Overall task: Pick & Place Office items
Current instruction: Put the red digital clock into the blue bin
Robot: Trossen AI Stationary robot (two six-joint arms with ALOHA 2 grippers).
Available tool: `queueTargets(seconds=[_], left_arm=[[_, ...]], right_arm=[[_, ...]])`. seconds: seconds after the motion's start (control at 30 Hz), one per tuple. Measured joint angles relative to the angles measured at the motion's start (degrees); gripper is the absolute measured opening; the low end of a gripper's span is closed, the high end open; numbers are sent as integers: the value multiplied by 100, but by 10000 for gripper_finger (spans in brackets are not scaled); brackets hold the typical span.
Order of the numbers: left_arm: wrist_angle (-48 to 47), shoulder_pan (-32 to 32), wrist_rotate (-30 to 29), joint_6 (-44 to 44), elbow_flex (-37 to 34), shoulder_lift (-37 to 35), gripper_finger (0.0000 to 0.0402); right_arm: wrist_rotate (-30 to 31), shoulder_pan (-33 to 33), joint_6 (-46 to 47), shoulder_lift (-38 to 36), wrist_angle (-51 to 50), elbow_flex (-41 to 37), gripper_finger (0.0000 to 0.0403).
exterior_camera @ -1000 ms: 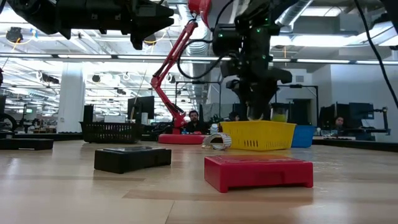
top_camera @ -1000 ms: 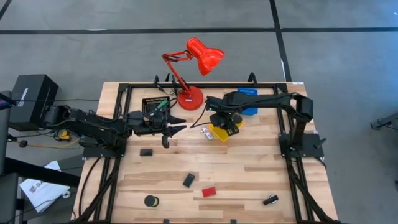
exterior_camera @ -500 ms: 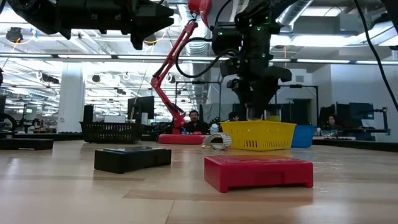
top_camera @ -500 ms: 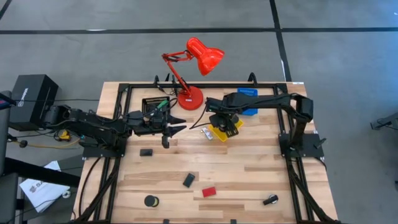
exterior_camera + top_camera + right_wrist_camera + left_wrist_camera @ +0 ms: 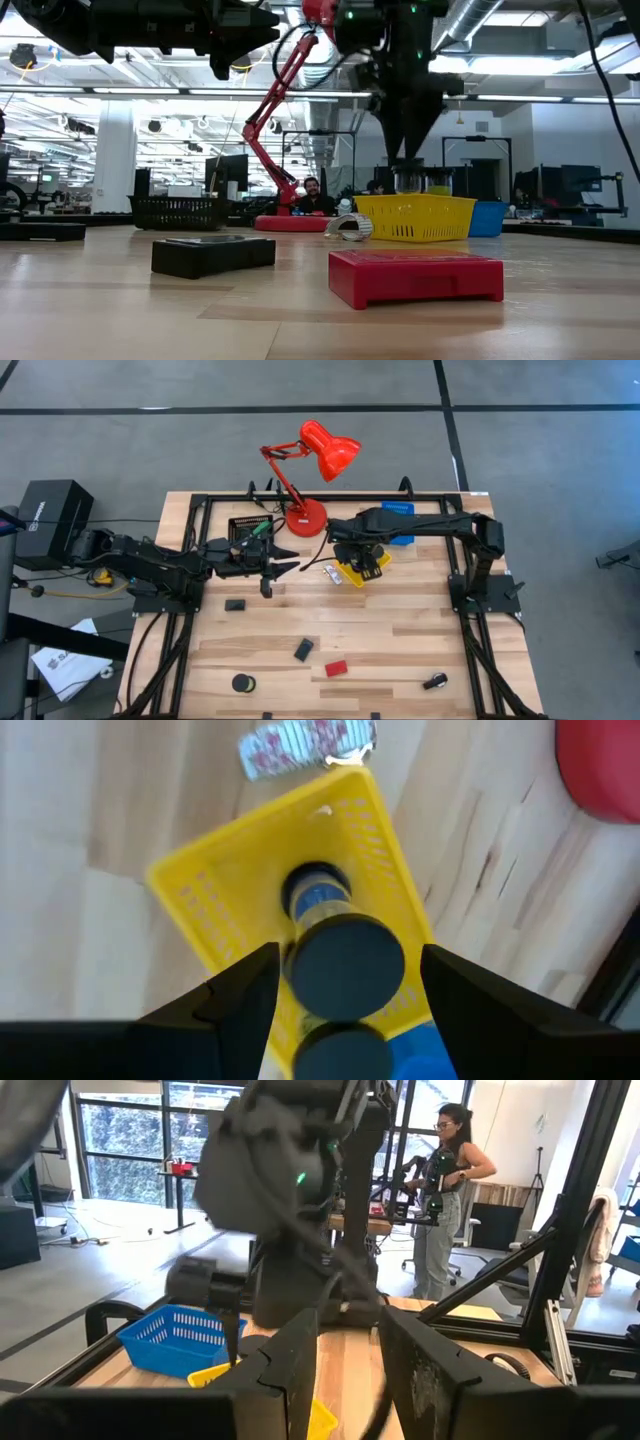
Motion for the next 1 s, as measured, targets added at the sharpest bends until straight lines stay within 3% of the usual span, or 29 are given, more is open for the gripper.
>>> queueTargets(seconds=[0.27,0.47,0.63,0.83,1.0], left_arm=[[-1,0,1,0,0,0,108],[-1,0,5,0,0,0,108],[-3,0,7,0,0,0,108],[-3,0,12,0,0,0,108],[-3,0,29,-2,0,0,108]], right_arm=[[-23,299,1616,-22,-1475,809,233],[-230,807,2564,-547,-1943,708,233],[-361,1577,3177,-1601,-1014,-204,233],[-360,2750,5294,-2790,404,-1704,233],[-377,3937,6687,-3230,480,-2535,233]])
